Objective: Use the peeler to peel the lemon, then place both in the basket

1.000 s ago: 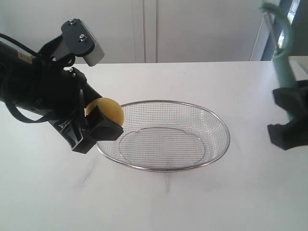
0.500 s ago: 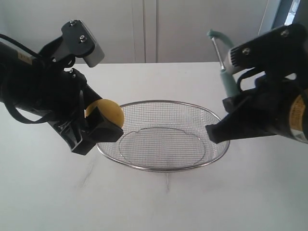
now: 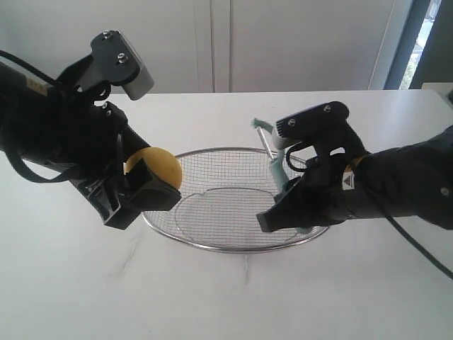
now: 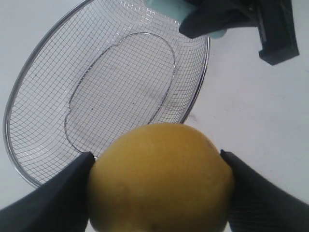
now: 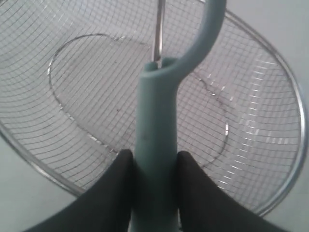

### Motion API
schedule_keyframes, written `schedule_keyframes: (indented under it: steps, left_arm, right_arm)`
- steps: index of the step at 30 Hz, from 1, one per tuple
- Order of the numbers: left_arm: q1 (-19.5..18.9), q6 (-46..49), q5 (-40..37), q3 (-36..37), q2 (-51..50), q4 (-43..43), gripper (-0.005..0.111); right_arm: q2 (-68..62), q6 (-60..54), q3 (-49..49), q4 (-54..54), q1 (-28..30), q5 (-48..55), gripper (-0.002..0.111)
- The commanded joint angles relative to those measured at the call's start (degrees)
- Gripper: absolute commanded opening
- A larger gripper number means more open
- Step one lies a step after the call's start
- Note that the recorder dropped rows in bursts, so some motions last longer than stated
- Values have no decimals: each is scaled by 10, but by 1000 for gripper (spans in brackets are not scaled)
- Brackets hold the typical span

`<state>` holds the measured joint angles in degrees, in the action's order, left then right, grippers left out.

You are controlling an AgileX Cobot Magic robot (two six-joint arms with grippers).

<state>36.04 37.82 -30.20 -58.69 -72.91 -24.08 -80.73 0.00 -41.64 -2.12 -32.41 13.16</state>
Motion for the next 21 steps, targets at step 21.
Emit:
schedule_keyframes:
  steps: [21]
  left_arm:
    - [0, -5, 2, 1, 3, -11, 0]
  right_arm:
    - [-2, -593, -37, -575, -17, 150, 0]
